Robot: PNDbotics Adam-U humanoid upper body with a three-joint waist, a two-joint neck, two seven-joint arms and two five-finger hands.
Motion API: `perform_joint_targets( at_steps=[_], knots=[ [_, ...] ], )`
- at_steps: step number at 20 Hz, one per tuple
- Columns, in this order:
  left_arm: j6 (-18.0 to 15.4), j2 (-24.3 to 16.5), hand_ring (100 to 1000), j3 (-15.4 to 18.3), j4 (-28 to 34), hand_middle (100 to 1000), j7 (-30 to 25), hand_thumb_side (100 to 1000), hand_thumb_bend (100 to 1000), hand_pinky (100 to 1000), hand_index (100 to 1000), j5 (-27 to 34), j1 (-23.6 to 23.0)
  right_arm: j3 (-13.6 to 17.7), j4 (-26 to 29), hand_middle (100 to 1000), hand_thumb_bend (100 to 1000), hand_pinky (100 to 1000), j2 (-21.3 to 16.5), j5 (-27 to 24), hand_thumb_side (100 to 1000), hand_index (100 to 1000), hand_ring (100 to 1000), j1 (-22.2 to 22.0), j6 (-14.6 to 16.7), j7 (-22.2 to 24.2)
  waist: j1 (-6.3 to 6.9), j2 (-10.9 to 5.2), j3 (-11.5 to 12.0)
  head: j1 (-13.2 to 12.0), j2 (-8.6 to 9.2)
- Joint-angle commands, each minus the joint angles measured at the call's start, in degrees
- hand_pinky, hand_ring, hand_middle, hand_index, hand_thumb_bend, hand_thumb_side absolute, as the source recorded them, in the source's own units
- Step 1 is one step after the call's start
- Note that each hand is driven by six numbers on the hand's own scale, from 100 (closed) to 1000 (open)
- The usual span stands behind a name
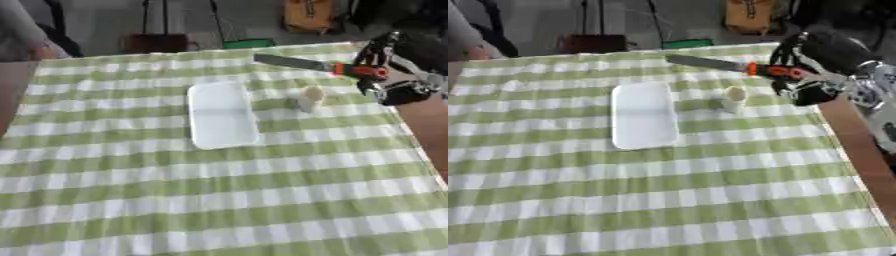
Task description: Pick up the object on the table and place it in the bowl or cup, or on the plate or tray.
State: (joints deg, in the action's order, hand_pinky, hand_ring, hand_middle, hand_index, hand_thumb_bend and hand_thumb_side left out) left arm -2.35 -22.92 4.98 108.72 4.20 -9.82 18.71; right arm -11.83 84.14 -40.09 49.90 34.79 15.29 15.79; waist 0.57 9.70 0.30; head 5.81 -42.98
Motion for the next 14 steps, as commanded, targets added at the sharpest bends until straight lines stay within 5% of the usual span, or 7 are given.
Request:
perform_joint_targets(
  at_steps=[1, 8, 14],
  knots=[
    [-0.1, -1.3, 713, -0.2, 0.5, 815, -0.4, 814, 646, 573, 847, 0.4, 1.0, -2.5, -2.3, 363, 178, 523, 2.1, 1.3, 144, 515, 502, 4.8, 2.1, 2.2, -0.23, -1.19, 0.5, 0.5, -0.61],
    [-0.2, -0.9, 713, -0.6, 0.4, 815, -0.8, 814, 647, 574, 846, 0.6, 1.1, -6.5, -10.0, 369, 172, 523, 9.6, 4.0, 139, 518, 508, 11.6, 6.0, 5.0, -0.2, -1.63, 2.0, 1.4, -0.85],
    [-0.3, -0.6, 713, -0.9, 0.5, 815, -1.2, 814, 647, 575, 846, 0.8, 1.3, -6.6, -18.0, 372, 173, 520, 14.5, 7.4, 133, 519, 513, 13.4, 7.4, 5.6, 0.11, -1.83, 3.1, 2.2, -1.07]
  ],
)
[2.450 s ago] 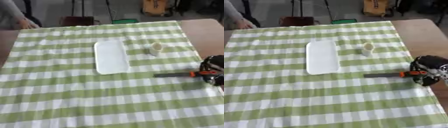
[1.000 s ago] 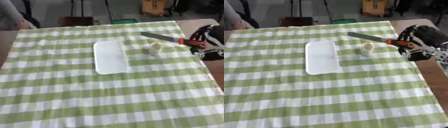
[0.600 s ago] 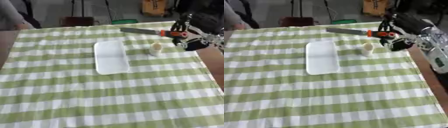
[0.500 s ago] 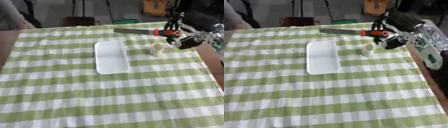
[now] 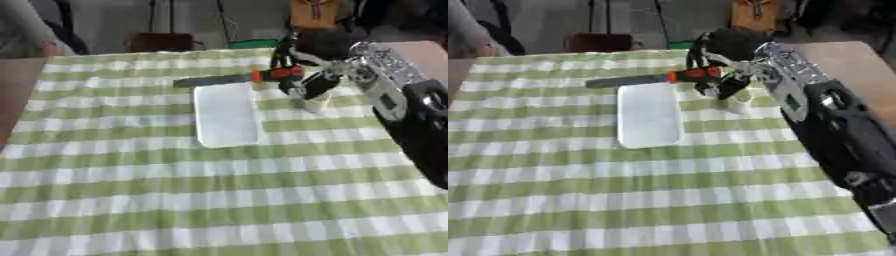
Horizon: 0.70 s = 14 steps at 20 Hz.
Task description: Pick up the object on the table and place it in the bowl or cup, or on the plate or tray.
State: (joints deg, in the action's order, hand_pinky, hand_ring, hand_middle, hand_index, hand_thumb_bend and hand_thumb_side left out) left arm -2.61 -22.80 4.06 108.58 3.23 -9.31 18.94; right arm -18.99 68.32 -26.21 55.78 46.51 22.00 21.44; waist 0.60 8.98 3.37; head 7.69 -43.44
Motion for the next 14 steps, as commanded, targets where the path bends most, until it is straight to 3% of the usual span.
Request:
perform_joint_targets(
  at_steps=[1, 9, 14],
  knots=[
    [0.0, -0.7, 713, 0.0, 0.6, 815, -0.3, 814, 647, 575, 846, 0.3, 1.1, 0.7, -2.9, 372, 173, 520, 0.9, 1.9, 133, 519, 513, 1.8, 0.9, -0.3, 0.09, -1.12, 0.1, 0.4, -0.64],
    [-0.1, 0.3, 713, -0.6, 0.8, 814, -0.9, 813, 647, 575, 847, 0.7, 1.6, 3.1, -12.9, 385, 175, 527, 4.9, 8.8, 138, 533, 525, 3.6, 0.7, -1.9, 0.72, -1.1, 2.1, 1.8, -0.64],
    [-0.1, 0.4, 713, -0.7, 0.8, 814, -1.0, 814, 647, 575, 847, 0.8, 1.7, 4.4, -16.8, 406, 217, 536, 5.9, 12.3, 171, 590, 536, 4.2, 0.9, -4.0, 0.73, -1.04, 2.4, 1.9, -0.68]
  ],
)
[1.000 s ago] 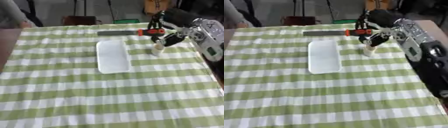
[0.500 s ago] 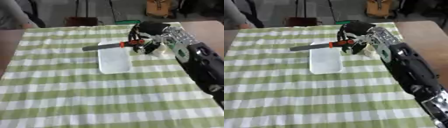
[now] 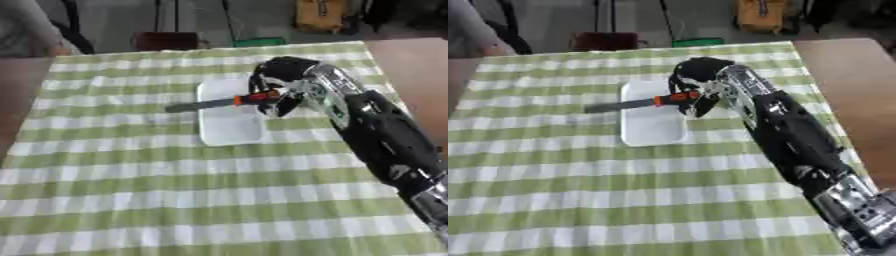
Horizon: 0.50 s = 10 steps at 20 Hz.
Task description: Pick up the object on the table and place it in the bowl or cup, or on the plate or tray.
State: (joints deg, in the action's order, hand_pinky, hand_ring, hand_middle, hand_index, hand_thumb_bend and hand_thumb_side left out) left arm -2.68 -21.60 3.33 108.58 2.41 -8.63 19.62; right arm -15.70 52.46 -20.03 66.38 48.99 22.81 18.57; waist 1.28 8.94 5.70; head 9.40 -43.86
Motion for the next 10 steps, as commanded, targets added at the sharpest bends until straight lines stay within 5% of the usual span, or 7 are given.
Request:
perform_joint_targets(
  at_steps=[1, 3, 4, 7, 10],
  knots=[
    [0.0, -0.8, 713, 0.1, 0.8, 814, -0.1, 814, 647, 575, 847, 0.2, 1.0, 1.3, -1.4, 406, 217, 536, -0.1, 2.1, 171, 590, 536, 1.7, 0.3, -1.4, 0.04, -1.01, 0.1, 0.2, -0.25],
    [0.0, -0.8, 713, 0.1, 0.8, 814, -0.2, 814, 647, 575, 847, 0.2, 1.0, 1.5, -1.9, 406, 217, 536, 0.0, 2.6, 171, 590, 536, 1.8, 0.6, -1.9, 0.03, -1.01, 0.1, 0.2, -0.25],
    [0.0, -0.8, 713, 0.1, 0.8, 814, -0.2, 814, 648, 575, 847, 0.2, 1.0, 1.5, -2.1, 459, 367, 549, 0.0, 2.8, 263, 654, 552, 1.8, 0.7, -2.0, 0.01, -1.02, 0.1, 0.2, -0.25],
    [-0.1, -0.8, 713, 0.1, 0.8, 814, -0.2, 815, 648, 576, 847, 0.2, 1.0, 1.3, -1.8, 577, 522, 588, 0.1, 2.6, 526, 772, 606, 1.9, 1.8, -1.8, -0.13, -1.17, 0.1, 0.1, -0.21],
    [-0.1, -0.9, 713, 0.1, 0.8, 814, -0.1, 815, 648, 576, 847, 0.1, 1.0, 1.2, -1.0, 659, 624, 610, -0.1, 1.8, 621, 818, 637, 2.0, 2.2, -0.9, -0.2, -1.29, 0.1, 0.1, -0.14]
  ],
)
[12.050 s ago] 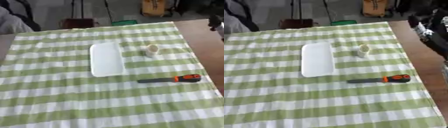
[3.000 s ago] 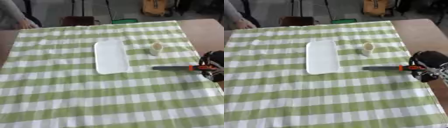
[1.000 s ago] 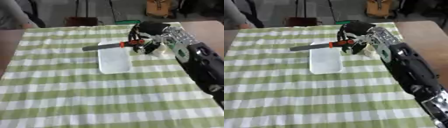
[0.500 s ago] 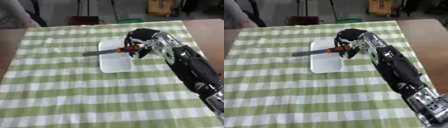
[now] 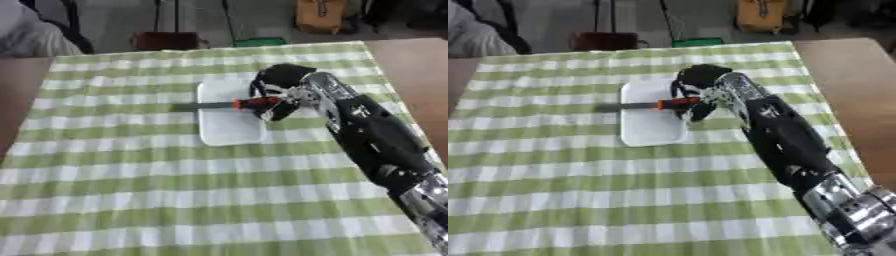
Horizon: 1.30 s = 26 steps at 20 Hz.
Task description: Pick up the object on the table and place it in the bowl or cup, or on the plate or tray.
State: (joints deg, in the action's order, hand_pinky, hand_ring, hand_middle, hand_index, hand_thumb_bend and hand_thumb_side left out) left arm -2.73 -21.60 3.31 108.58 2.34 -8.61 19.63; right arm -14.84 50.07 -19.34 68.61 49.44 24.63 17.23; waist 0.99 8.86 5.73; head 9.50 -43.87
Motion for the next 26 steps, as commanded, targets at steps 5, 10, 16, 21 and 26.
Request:
perform_joint_targets(
  at_steps=[5, 10, 16, 21, 26],
  knots=[
    [0.0, -0.9, 713, 0.1, 0.8, 814, 0.0, 816, 648, 576, 847, 0.1, 0.9, 0.1, 3.5, 730, 692, 616, -1.1, -1.8, 649, 854, 660, 1.6, 0.1, 1.0, -0.05, -1.26, 0.0, -0.1, -0.06],
    [0.0, -0.9, 712, 0.1, 0.8, 814, 0.0, 818, 649, 576, 847, 0.1, 0.9, 0.0, 5.2, 800, 714, 635, -1.5, -3.5, 717, 894, 697, 1.4, -0.3, 0.2, -0.12, -1.22, -0.1, -0.2, -0.01],
    [0.0, -1.2, 712, 0.5, 0.7, 813, 0.4, 819, 650, 576, 846, 0.0, 0.6, 3.5, 12.6, 784, 696, 611, -4.7, -8.3, 760, 890, 671, 0.2, -1.1, -4.0, 0.0, -1.21, -0.9, -1.1, 0.11],
    [0.0, -1.4, 711, 0.6, 0.7, 813, 0.6, 820, 651, 575, 846, -0.2, 0.4, 5.2, 20.4, 741, 656, 586, -9.4, -13.1, 706, 865, 640, -3.0, -3.7, -8.3, -0.34, -1.05, -2.2, -1.9, 0.41],
    [0.0, -1.6, 711, 0.6, 0.6, 813, 0.6, 821, 651, 574, 846, -0.2, 0.4, 6.3, 28.4, 713, 627, 562, -14.7, -18.0, 683, 846, 618, -9.1, -6.3, -13.1, -0.49, -0.61, -3.3, -2.5, 0.88]
  ],
)
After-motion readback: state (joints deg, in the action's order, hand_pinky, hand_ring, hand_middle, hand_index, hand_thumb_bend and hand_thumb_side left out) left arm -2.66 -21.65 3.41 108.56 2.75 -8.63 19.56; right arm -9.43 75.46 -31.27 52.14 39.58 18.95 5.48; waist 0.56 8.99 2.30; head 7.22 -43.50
